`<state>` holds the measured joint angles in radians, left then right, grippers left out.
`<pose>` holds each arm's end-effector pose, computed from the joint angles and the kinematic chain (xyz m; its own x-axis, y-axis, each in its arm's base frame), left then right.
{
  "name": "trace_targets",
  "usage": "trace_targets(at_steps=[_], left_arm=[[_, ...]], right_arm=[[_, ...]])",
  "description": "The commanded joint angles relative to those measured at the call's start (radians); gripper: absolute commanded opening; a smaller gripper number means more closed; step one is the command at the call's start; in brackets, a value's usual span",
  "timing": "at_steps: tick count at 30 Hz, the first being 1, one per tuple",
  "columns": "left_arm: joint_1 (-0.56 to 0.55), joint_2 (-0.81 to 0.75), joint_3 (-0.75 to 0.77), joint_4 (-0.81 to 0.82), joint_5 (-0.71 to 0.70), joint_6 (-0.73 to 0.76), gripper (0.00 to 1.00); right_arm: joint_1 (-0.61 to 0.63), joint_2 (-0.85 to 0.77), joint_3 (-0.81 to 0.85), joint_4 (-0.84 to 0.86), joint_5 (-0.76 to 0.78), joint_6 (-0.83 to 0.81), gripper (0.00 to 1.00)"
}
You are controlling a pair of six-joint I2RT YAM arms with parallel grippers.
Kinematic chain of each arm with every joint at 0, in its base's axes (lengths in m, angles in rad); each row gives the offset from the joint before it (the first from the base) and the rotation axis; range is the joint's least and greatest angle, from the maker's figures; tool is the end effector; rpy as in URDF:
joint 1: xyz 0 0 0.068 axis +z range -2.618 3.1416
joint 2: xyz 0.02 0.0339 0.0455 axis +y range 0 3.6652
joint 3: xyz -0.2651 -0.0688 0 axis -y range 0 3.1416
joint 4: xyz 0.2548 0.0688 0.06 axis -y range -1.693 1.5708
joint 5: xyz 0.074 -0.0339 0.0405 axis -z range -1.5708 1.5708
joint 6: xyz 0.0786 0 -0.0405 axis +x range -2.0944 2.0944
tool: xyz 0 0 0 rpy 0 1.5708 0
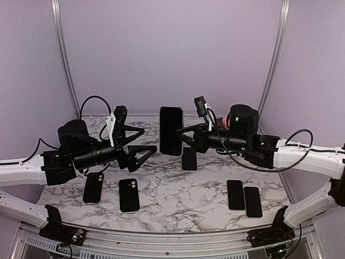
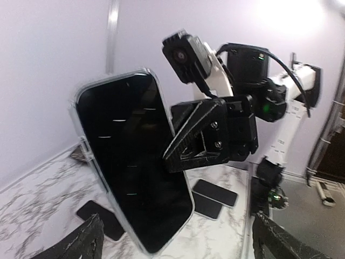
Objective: Put the phone into the phone case
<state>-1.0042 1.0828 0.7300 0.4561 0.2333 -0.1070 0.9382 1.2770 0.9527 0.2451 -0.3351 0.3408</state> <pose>0.1485 -0.2673 0.3314 -0.0458 -0.1216 -0.9915 0.9448 0.3170 -0.0825 0.1871 0.2989 0.3312 -0.3634 0.0381 -0.9308 -0.8849 0.2984 0.3577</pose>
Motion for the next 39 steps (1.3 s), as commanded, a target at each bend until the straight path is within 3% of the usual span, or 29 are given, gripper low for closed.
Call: trace_targets(at_steps=[1, 3, 5, 16, 21, 24, 30, 36, 38, 39], left_arm=[[0.055, 0.025, 0.087, -0.237, -0.569, 0.033, 0.99], [0.113, 0.086, 0.152, -0.375, -0.644, -0.042, 0.99], [0.173, 0.121, 0.176, -0.452, -0.608, -0.094, 0.99], [0.232, 0.103, 0.092, -0.398, -0.575, -0.078, 0.99], [0.241, 0.110, 0.089, -0.396, -0.549, -0.094, 0.99], [0.243, 0.102, 0.087, -0.393, -0.548, -0.094, 0.99], [0.251, 0.093, 0.083, -0.391, -0.546, -0.095, 0.99], [0.254, 0.093, 0.084, -0.390, -0.541, -0.098, 0.99], [0.257, 0.090, 0.083, -0.391, -0.541, -0.098, 0.99], [0.258, 0.088, 0.083, -0.391, -0.545, -0.098, 0.99]], right_arm=[[-0.175, 0.117, 0.055, -0.201, 0.130, 0.226, 0.00], [-0.188, 0.197, 0.085, -0.169, 0.082, 0.226, 0.00], [-0.198, 0.285, 0.137, -0.160, 0.048, 0.226, 0.00], [-0.248, 0.705, 0.337, -0.059, -0.176, 0.353, 0.00], [-0.302, 0.783, 0.325, 0.016, -0.191, 0.429, 0.00], [-0.313, 0.815, 0.351, -0.026, -0.192, 0.408, 0.05], [-0.314, 0.805, 0.414, -0.199, -0.104, 0.308, 0.34], [-0.280, 0.743, 0.496, -0.385, 0.044, 0.213, 0.40], [-0.230, 0.729, 0.572, -0.517, 0.191, 0.153, 0.40], [-0.194, 0.726, 0.612, -0.587, 0.338, 0.124, 0.42]])
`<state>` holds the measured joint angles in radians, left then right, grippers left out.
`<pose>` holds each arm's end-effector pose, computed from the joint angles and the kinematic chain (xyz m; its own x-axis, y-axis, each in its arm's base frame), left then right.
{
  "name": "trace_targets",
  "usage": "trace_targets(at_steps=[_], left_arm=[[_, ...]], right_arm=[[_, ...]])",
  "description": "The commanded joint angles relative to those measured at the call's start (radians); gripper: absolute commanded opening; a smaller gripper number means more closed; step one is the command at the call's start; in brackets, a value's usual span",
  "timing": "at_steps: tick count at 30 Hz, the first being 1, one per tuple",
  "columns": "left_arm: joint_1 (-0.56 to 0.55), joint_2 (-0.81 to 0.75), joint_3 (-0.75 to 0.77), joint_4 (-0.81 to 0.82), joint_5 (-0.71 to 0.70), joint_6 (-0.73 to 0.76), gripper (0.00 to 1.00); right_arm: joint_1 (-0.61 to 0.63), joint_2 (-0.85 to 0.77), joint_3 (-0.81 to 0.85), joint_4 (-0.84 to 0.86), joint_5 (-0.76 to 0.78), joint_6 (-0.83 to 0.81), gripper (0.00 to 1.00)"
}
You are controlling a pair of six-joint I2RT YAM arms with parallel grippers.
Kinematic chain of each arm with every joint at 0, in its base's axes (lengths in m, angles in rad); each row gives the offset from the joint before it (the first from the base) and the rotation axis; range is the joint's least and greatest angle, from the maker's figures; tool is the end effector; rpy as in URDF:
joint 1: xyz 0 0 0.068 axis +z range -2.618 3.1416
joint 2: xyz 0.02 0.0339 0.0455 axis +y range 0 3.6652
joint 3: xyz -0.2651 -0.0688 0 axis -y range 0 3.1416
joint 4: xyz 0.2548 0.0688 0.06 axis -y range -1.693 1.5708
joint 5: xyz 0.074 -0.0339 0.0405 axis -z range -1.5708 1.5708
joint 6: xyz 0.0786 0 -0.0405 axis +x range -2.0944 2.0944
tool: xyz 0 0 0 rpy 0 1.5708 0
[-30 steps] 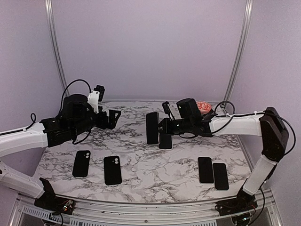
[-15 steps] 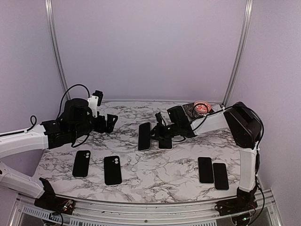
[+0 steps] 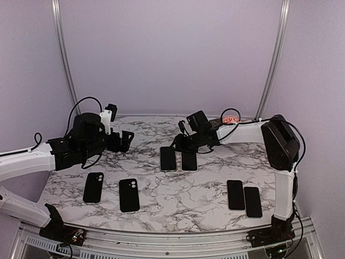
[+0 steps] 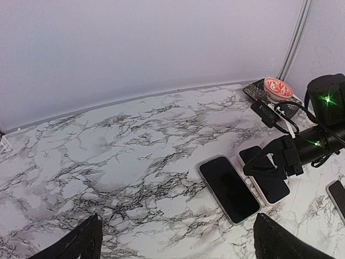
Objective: Put the phone into the phone case
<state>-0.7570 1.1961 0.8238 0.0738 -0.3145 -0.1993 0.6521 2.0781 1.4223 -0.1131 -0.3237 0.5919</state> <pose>0.2524 -0.2050 0.2797 -0.2963 0.0209 -0.9549 0.3871 0.9166 -0.1001 0.3775 0.3197 0.1341 -0.8810 -0.0072 -0.4730 -0.3199 0.7457 0.5845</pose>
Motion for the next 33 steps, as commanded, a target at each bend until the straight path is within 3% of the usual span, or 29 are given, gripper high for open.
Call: trace_targets(at_steps=[1, 4, 9, 14, 20, 26, 33], left_arm=[[0.013, -0.029, -0.012, -0.008, -0.001, -0.006, 0.99], [0.020, -0.042, -0.016, -0.005, -0.023, -0.005, 0.99], [0.039, -0.077, -0.032, 0.008, -0.099, -0.017, 0.99], [0.061, -0.115, -0.059, 0.021, -0.189, -0.047, 0.99], [0.071, -0.124, -0.069, 0.032, -0.189, -0.052, 0.99], [0.078, -0.108, -0.069, 0.032, -0.163, -0.054, 0.99], [0.085, -0.095, -0.068, 0.032, -0.160, -0.056, 0.99]], right_arm=[[0.134, -0.073, 0.183, -0.300, 0.437, -0.144, 0.44], [0.235, -0.074, 0.229, -0.405, 0.578, -0.127, 0.45], [0.393, -0.045, 0.177, -0.303, 0.525, -0.017, 0.47], [0.486, 0.110, 0.350, -0.402, 0.547, 0.008, 0.50], [0.528, 0.222, 0.445, -0.475, 0.546, -0.009, 0.50], [0.541, 0.275, 0.447, -0.461, 0.513, -0.023, 0.41], [0.551, 0.306, 0.481, -0.468, 0.528, -0.031, 0.37]])
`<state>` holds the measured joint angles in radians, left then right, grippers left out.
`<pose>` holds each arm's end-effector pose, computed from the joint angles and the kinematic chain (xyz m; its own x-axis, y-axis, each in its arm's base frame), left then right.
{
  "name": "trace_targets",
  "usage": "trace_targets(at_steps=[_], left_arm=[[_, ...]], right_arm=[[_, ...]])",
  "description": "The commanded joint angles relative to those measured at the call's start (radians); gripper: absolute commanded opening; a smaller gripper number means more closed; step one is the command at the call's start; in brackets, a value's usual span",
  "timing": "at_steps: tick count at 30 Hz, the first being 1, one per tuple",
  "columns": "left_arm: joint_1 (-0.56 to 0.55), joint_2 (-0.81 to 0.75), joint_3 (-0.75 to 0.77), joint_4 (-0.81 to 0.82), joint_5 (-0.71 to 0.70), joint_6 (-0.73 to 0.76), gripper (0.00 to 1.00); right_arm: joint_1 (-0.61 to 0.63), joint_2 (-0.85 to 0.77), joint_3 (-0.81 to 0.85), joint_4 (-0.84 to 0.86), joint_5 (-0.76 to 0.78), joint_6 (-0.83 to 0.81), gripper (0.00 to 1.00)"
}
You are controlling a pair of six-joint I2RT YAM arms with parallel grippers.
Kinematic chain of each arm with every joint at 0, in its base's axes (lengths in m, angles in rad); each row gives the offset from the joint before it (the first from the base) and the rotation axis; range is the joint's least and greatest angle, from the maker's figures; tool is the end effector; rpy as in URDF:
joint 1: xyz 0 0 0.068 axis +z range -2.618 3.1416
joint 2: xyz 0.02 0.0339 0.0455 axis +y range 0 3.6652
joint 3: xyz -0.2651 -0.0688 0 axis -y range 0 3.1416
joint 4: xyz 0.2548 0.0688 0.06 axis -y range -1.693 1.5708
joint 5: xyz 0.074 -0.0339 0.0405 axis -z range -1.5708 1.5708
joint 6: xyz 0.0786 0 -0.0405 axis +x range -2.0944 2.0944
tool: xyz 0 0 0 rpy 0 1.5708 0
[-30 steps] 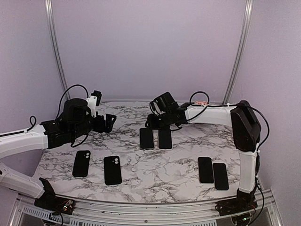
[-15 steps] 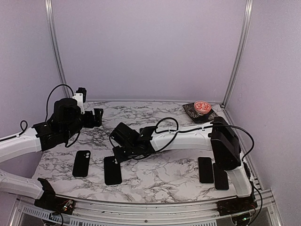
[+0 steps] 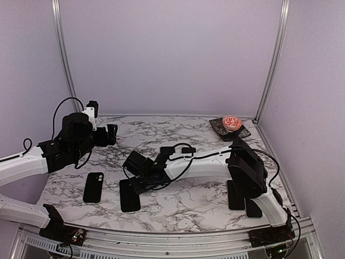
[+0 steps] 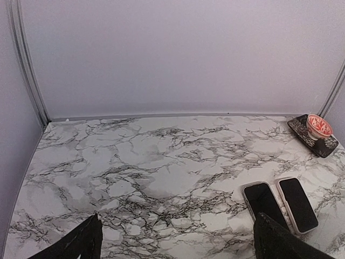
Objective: Put the phone into the phone case
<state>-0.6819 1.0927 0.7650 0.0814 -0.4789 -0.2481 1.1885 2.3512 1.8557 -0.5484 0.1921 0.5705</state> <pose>0.2542 -0.1597 0.2886 -0.2357 -0.0894 -0.9677 0.1594 0.9787 -0.1292 0.2136 0.4910 0.1029 -0.7439 -0.4291 -0.5123 -0.5622 0.8163 0.1327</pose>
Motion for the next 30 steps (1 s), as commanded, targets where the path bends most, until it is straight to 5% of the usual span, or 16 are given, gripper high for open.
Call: trace_targets(at_steps=[1, 9, 14, 23, 30], left_arm=[[0.009, 0.010, -0.010, 0.024, 0.006, -0.009, 0.99], [0.013, 0.015, -0.012, 0.025, 0.016, -0.010, 0.99], [0.015, 0.013, -0.010, 0.025, 0.023, -0.012, 0.99], [0.017, 0.004, -0.013, 0.029, 0.045, -0.014, 0.99], [0.017, 0.007, -0.013, 0.028, 0.049, -0.015, 0.99]], right_arm=[[0.019, 0.039, 0.056, -0.030, 0.003, -0.014, 0.35], [0.030, 0.042, 0.052, -0.034, -0.001, 0.002, 0.00], [0.008, -0.155, -0.096, -0.079, 0.154, 0.053, 0.00], [-0.050, -0.638, -0.814, 0.031, 0.193, 0.409, 0.00], [-0.066, -0.704, -0.959, 0.083, 0.182, 0.525, 0.00]])
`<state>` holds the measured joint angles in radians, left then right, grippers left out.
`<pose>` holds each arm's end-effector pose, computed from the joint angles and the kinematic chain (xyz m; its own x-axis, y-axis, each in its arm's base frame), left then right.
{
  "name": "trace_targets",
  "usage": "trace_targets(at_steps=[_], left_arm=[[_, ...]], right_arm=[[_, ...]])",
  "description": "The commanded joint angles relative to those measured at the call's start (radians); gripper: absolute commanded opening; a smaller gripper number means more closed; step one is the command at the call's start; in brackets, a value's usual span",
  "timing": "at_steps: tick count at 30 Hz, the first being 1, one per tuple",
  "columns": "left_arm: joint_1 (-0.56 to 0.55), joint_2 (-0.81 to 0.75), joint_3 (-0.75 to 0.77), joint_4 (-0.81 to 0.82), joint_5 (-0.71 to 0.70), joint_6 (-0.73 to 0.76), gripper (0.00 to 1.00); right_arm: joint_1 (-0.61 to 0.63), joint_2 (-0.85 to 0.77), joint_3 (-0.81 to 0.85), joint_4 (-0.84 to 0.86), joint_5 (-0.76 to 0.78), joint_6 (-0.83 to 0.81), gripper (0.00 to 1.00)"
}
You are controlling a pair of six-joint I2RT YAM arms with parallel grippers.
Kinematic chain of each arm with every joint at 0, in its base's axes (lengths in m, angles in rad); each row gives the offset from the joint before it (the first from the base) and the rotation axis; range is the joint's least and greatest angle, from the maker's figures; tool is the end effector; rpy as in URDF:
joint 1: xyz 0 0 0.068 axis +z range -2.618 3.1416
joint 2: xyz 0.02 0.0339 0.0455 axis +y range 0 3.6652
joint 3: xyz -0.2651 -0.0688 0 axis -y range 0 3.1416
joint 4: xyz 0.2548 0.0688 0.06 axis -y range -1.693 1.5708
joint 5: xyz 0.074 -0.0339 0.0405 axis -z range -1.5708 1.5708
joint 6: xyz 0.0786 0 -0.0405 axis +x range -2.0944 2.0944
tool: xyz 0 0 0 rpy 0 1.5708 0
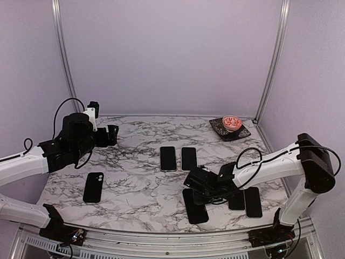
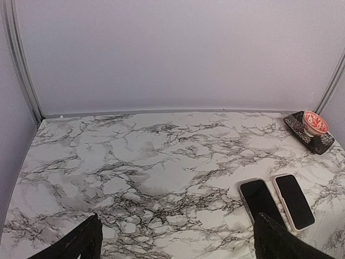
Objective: Put the phone into the phone case
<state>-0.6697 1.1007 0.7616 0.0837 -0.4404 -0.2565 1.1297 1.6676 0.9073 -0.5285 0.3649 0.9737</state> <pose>0.2564 -0.1603 0.2850 -0.2520 -0.0932 -0.9632 0.1801 0.9734 -0.1413 0.1588 0.2707 0.1036 -0.8941 -0.0843 -0.4399 -0.1120 0.9930 0.0374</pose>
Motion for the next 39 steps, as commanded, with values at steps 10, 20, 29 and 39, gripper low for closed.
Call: trace_targets(at_steps=[10, 20, 29, 39], left_arm=[[0.005, -0.012, -0.011, 0.026, 0.015, -0.008, 0.99], [0.005, -0.015, -0.012, 0.028, 0.031, -0.010, 0.99], [0.006, -0.005, -0.018, 0.037, 0.061, -0.011, 0.99], [0.006, -0.003, -0.019, 0.036, 0.065, -0.010, 0.99]], right_arm=[[-0.037, -0.006, 0.034, -0.013, 0.050, 0.147, 0.00], [-0.275, -0.217, 0.006, -0.168, 0.008, -0.061, 0.77], [-0.553, -0.445, -0.199, -0.093, -0.223, -0.228, 0.98], [-0.570, -0.318, -0.229, -0.078, -0.325, -0.286, 0.89]])
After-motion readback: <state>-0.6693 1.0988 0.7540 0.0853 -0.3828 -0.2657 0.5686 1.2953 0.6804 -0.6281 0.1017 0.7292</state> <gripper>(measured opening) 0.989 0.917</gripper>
